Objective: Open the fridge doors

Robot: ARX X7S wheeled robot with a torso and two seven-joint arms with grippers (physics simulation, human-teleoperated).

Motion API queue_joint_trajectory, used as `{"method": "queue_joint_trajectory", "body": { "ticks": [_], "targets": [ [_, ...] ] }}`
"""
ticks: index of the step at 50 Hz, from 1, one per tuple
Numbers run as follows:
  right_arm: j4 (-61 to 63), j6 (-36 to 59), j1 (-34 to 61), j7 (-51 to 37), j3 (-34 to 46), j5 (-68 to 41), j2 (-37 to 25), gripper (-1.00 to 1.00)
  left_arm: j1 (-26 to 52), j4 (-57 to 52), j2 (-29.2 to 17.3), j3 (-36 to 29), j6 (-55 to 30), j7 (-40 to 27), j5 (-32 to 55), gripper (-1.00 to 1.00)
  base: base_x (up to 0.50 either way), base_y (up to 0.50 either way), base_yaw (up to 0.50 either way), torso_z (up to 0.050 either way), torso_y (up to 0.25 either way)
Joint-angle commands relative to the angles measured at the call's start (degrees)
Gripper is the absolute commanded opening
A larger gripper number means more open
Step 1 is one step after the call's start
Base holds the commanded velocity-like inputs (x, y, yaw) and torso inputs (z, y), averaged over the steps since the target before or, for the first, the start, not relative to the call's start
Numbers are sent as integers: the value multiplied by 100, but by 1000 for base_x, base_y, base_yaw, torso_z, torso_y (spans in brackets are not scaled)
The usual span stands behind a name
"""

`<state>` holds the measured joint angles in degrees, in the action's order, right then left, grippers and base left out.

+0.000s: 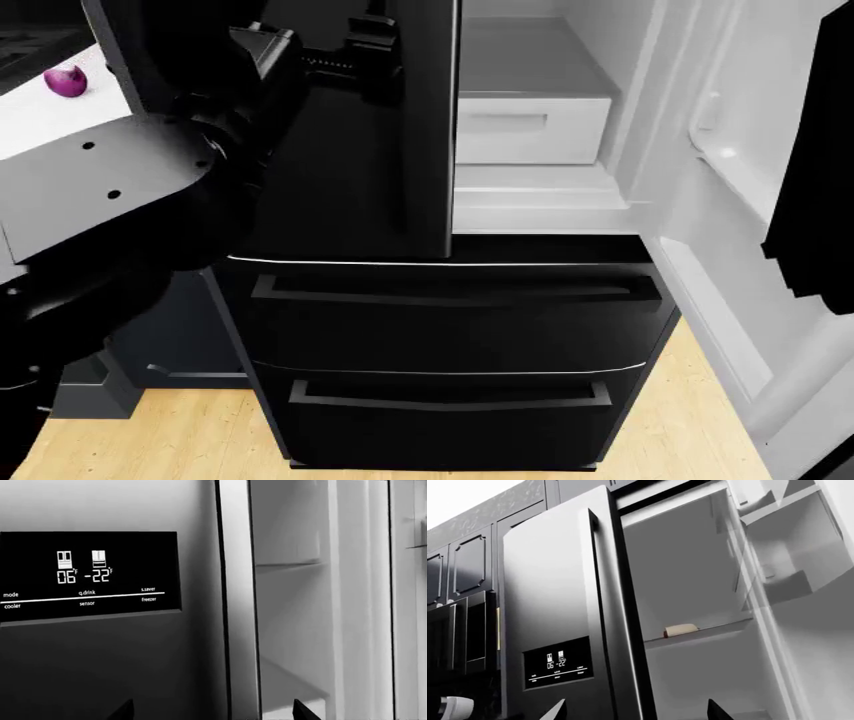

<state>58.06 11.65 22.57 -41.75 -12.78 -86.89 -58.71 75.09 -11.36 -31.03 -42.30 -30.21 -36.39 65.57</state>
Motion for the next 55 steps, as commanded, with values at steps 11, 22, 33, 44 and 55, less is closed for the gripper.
{"method": "queue_joint_trajectory", "body": {
  "ticks": [11,22,33,44,55],
  "targets": [
    [-36,-4,41,60,48,14,21,100,0,493,232,-245,54,391,-257,100,0,0,0,0,0],
    [28,-32,-54,70,-31,-15,-3,100,-28,563,291,-222,131,467,-237,100,0,0,0,0,0],
    [83,-60,-96,114,-74,-4,-46,100,-27,411,215,-183,137,531,-161,100,0,0,0,0,0],
    [83,-87,-104,114,-59,6,-64,100,-26,410,214,-184,138,531,-160,100,0,0,0,0,0],
    [119,-154,-187,178,-94,23,-65,100,20,673,376,-221,31,345,-148,100,0,0,0,0,0]
  ]
}}
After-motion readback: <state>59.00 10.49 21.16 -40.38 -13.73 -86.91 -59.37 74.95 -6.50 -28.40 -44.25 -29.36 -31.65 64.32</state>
